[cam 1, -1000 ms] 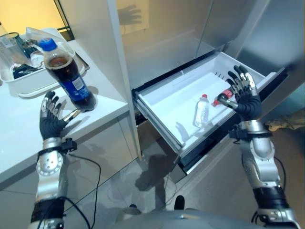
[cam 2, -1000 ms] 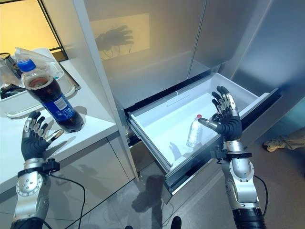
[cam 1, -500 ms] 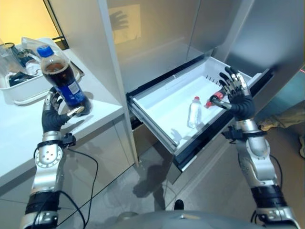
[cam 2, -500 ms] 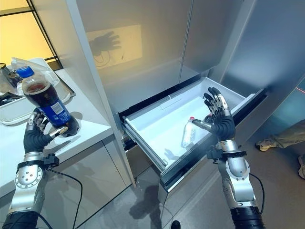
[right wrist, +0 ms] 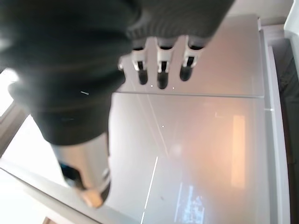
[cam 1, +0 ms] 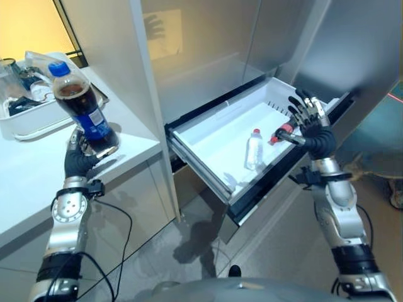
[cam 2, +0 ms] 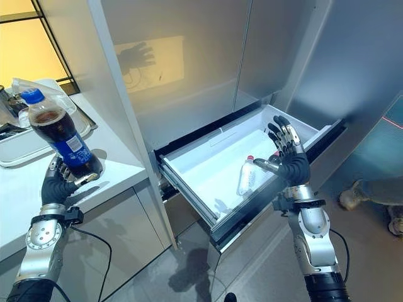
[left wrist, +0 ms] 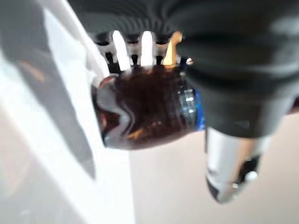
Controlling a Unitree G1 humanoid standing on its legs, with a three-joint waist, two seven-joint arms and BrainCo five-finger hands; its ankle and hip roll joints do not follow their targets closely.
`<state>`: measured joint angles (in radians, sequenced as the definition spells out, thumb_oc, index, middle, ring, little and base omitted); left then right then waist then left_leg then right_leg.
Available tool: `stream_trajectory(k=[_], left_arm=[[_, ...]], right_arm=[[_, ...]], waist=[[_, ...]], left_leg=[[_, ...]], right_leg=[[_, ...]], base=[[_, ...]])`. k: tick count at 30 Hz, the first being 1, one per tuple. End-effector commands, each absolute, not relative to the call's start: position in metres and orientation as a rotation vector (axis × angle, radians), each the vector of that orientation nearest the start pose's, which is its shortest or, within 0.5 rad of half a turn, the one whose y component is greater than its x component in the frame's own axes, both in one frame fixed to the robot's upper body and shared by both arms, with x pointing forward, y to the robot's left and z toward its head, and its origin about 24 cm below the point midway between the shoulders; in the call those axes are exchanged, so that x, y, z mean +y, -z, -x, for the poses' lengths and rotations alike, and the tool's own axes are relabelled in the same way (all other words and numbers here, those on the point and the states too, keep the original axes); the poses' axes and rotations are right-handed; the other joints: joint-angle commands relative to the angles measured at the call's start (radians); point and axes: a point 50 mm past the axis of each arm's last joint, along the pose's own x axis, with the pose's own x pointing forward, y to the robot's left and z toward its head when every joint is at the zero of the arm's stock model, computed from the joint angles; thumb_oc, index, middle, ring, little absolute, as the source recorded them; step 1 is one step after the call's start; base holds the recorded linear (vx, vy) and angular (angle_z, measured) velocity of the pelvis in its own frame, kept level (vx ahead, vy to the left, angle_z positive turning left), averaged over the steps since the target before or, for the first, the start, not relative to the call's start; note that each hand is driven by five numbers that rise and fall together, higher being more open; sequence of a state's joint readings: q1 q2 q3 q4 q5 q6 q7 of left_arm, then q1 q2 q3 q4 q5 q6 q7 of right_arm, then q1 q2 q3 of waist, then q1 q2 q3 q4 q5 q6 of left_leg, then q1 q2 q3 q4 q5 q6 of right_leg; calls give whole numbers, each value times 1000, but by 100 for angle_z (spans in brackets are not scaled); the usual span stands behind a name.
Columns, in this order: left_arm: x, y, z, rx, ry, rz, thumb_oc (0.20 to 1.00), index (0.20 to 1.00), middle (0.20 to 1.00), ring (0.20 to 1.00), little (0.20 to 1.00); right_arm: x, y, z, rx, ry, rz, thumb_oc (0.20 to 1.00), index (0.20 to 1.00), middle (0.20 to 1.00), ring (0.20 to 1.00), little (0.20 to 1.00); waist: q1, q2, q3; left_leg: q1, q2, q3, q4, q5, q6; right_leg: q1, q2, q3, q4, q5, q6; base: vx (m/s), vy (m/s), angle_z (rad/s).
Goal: Take the drinks into the refrigerator
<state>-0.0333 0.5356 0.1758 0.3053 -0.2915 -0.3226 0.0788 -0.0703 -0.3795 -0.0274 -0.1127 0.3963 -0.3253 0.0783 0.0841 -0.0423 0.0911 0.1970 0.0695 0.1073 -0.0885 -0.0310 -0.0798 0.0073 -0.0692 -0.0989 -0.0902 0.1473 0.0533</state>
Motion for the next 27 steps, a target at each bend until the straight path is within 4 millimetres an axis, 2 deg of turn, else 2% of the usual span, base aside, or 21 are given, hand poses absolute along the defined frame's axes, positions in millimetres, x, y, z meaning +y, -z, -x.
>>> stream_trajectory(k=[1,14,17,18,20,22,26,27], left_arm=[[310,-95,-268,-234,-283,-257,1000,1000,1000,1000,1000],[315,-107,-288,-230,-313,-297,1000,1000,1000,1000,1000],[317,-110,-294,-233,-330,-289,1000,1000,1000,1000,1000],[317,-115,-297,-241,-333,-290,1000,1000,1000,1000,1000],[317,-119,-300,-249,-333,-301,1000,1000,1000,1000,1000],[315,-120,-303,-250,-330,-304,1000,1000,1000,1000,1000],[313,-120,-307,-242,-323,-304,1000,1000,1000,1000,1000],[313,-120,-307,-240,-323,-307,583,583,583,583,583]], right_arm=[[-212,-165,-246,-673,-122,-8,1000,1000,1000,1000,1000],[-207,-160,-247,-644,-158,-27,1000,1000,1000,1000,1000],[-206,-159,-247,-638,-162,-32,1000,1000,1000,1000,1000],[-205,-157,-247,-629,-167,-29,1000,1000,1000,1000,1000],[-205,-157,-246,-628,-170,-29,1000,1000,1000,1000,1000],[-205,-155,-246,-620,-170,-31,1000,1000,1000,1000,1000],[-204,-155,-245,-619,-177,-32,1000,1000,1000,1000,1000],[-203,-155,-245,-617,-178,-33,1000,1000,1000,1000,1000]], waist=[[-19,16,19],[-42,10,12],[-47,7,14],[-52,7,10],[-55,5,10],[-58,5,7],[-61,6,8],[-63,7,6]], left_leg=[[21,-1,-55,1,-67,36],[34,4,-40,1,-83,33],[29,3,-36,1,-72,32],[36,3,-34,1,-84,32],[32,2,-32,1,-74,32],[39,4,-32,1,-86,32],[34,1,-27,1,-76,32],[40,1,-28,1,-87,33]], right_leg=[[80,-44,1,164,-200,68],[84,-33,19,161,-206,72],[78,-32,21,161,-195,70],[84,-30,25,159,-204,73],[78,-30,27,158,-193,71],[84,-29,28,158,-202,74],[78,-29,31,158,-192,73],[83,-28,32,157,-202,74]], base=[[4,-1,-4],[6,0,-2],[23,5,-8],[-11,4,-7],[13,3,-2],[25,2,0],[11,2,0],[40,8,-1]])
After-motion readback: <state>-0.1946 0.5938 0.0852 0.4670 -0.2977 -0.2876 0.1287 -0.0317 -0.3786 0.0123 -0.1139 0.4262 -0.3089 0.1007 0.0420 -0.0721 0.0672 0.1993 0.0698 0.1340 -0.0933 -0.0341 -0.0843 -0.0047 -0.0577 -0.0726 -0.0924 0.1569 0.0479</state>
